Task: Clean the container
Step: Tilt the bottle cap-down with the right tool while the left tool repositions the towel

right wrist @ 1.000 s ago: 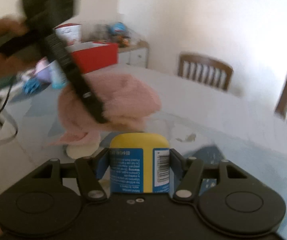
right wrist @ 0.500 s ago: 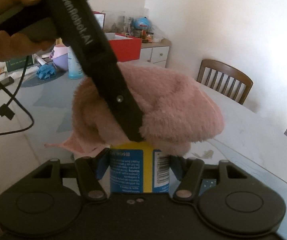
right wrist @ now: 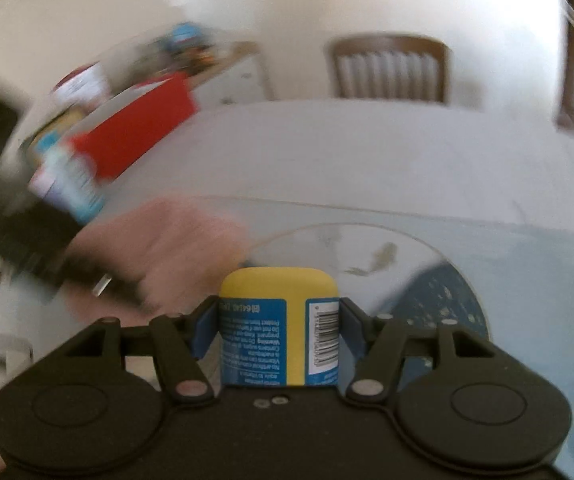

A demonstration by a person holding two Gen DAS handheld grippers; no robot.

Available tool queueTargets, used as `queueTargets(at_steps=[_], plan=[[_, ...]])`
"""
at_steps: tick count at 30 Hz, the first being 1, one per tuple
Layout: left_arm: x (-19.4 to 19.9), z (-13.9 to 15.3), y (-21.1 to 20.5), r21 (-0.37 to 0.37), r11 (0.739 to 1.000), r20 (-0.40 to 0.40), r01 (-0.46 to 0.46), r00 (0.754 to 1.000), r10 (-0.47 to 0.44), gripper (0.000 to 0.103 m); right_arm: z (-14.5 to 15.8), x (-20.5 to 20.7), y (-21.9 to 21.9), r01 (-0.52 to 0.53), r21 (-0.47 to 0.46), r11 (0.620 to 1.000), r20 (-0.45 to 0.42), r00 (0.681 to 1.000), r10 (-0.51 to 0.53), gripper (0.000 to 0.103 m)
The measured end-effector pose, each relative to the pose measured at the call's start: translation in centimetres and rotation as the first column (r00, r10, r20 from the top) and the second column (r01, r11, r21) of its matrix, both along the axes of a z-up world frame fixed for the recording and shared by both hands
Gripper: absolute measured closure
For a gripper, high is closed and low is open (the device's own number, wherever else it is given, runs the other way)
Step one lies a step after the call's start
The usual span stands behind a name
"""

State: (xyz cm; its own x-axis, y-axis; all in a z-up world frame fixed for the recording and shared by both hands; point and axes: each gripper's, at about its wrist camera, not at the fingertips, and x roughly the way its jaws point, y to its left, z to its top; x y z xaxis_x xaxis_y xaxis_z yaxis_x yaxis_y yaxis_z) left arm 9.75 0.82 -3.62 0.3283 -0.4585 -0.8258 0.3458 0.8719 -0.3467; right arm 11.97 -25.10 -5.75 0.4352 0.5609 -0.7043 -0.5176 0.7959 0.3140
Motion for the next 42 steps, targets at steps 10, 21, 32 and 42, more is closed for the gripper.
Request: queueTargets(at_steps=[10,21,32,42], plan=[[-2.6,0.4,-5.9,-0.001,0.982,0.046,0.188,0.981,-0.188,0.073,-1.6,2.6,1.5,0.161,0.038,0.986,-0.146,0.977,-0.154,0.041],[-2.1,-3.9,-5.8,0.003,0.984,-0.047,0.178,0.983,-0.178,0.074,-1.5,2.9,1.6,0.206,0.018,0.978,-0.167,0.965,-0.201,0.041],[-2.3,-2.8,-1.2,-0.055,0.998,-0.029,0.005,1.0,-0.007,0.076,-2.2,3.6,0.3,0.261,0.02,0.965,-0.253,0.935,-0.248,0.04],[-1.8,-2.5,0.8,-0.043,0.994,-0.001,-0.099,0.995,0.099,0.075,-1.0,2.9,-0.6,0.085,-0.052,0.995,-0.217,0.971,-0.094,0.038]])
